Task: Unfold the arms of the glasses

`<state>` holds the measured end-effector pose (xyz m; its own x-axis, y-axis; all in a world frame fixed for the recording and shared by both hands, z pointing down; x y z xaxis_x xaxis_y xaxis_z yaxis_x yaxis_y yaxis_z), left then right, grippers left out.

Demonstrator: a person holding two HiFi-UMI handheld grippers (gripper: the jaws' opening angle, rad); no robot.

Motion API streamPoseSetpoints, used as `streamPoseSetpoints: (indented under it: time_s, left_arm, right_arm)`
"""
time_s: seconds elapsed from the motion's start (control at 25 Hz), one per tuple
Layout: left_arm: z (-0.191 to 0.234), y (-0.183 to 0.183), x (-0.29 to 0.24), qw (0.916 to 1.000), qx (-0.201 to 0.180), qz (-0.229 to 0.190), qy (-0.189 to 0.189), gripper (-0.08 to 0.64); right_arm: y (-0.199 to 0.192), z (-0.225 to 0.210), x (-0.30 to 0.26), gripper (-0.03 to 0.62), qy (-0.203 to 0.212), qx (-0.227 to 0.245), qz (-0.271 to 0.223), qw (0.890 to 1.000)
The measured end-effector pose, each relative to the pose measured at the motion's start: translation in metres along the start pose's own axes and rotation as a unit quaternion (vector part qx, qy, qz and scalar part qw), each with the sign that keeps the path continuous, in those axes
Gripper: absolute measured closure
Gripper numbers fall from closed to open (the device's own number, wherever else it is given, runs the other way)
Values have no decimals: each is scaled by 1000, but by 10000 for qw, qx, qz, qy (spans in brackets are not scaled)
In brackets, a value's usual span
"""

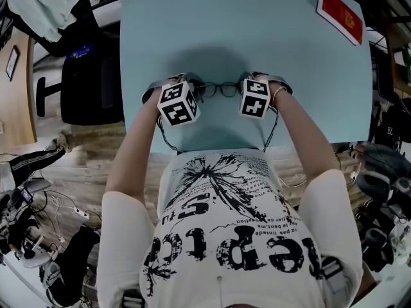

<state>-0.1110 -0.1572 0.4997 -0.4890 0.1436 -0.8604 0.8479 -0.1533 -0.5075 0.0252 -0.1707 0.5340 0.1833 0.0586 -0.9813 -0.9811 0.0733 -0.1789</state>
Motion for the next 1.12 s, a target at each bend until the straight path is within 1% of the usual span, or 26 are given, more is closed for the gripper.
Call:
streamPoseSetpoints:
  time_s: [0.2,0.28,0.4,0.52,0.68,0.8,0.96,1.12]
  left_arm:
    - [-1,-2,2,9991,338,-273,-33,525]
    - [-1,-2,2,9991,325,-268,1,525]
    - [-2,-3,1,9993,283,-254,6,525]
    - [-3,-3,1,9991,316,-279,0,525]
    - [-1,0,1,9990,334,-289,49,525]
    - [0,0,2,9990,324,-294,117,525]
    - [0,-2,2,9987,387,-308,146,525]
    - [-1,-7,2,9984,447,-307,147,525]
  right_arm:
    - [4,-2,0,550,-72,-60,140,9999]
    - [7,-1,2,535,-102,-35,172,9998]
    - [20,2,7,479,-84,78,60,9999]
    - [41,4,11,476,-59,191,-174,9996]
    - [67,5,9,496,-2,379,-400,9985]
    - [77,6,0,506,57,494,-370,9981]
    - [80,5,-6,554,-6,547,-293,9981]
    - [79,6,0,561,-41,554,-354,9978]
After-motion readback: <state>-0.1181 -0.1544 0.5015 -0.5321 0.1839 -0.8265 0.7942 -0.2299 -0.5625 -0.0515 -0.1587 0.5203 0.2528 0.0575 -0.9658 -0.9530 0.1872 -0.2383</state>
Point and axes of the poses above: the fingertips, and each gripper's own axes: x backward along the fingers, z to its left, y out of its top, the point moved 7 cm from there along x, backward along the fingers
